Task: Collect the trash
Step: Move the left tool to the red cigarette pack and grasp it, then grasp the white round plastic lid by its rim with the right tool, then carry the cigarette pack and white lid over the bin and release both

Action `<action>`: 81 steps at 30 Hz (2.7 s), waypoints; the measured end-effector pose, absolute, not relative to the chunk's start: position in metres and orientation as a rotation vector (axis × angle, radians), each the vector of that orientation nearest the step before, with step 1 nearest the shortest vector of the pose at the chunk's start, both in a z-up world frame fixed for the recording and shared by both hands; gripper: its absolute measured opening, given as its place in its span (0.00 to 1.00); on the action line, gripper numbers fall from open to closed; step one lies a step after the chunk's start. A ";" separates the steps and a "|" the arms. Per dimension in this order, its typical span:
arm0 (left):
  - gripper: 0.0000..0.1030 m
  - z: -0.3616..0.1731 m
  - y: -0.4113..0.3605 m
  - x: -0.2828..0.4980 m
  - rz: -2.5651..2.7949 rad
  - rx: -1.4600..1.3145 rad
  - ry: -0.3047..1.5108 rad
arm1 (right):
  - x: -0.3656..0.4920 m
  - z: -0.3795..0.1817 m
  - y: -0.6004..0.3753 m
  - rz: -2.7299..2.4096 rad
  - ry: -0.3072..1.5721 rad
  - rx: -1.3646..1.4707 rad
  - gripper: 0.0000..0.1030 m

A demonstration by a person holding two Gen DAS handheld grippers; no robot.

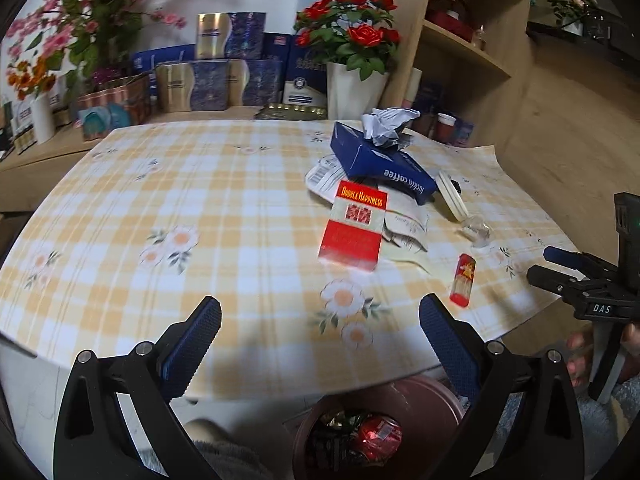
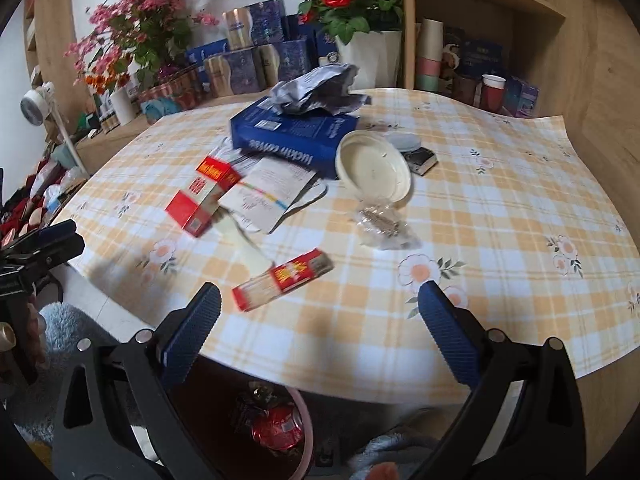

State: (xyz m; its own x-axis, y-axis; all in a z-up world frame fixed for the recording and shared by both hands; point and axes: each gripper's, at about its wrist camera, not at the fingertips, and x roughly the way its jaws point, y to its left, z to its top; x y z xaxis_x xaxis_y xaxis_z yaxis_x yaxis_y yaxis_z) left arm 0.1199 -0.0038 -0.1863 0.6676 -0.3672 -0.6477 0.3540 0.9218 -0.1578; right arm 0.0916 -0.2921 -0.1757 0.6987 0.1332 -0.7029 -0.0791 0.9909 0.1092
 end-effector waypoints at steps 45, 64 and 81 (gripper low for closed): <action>0.55 -0.193 -0.031 0.210 -0.402 -0.073 0.838 | 0.237 -0.186 -0.287 0.059 0.893 -0.154 0.76; 0.55 -0.151 -0.037 0.176 -0.465 -0.047 0.730 | 0.234 -0.142 -0.278 -0.034 0.810 -0.297 0.14; 0.55 -0.135 -0.021 0.094 -0.490 -0.045 0.687 | 0.100 -0.109 -0.256 0.199 0.657 -0.157 0.14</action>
State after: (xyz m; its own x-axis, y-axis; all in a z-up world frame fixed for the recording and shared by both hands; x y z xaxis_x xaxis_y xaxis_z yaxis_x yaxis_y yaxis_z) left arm 0.0944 -0.0215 -0.1355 0.6643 -0.4483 -0.5981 0.4194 0.8859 -0.1982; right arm 0.1003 -0.2556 -0.1089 0.7738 0.1332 -0.6192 -0.2325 0.9691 -0.0821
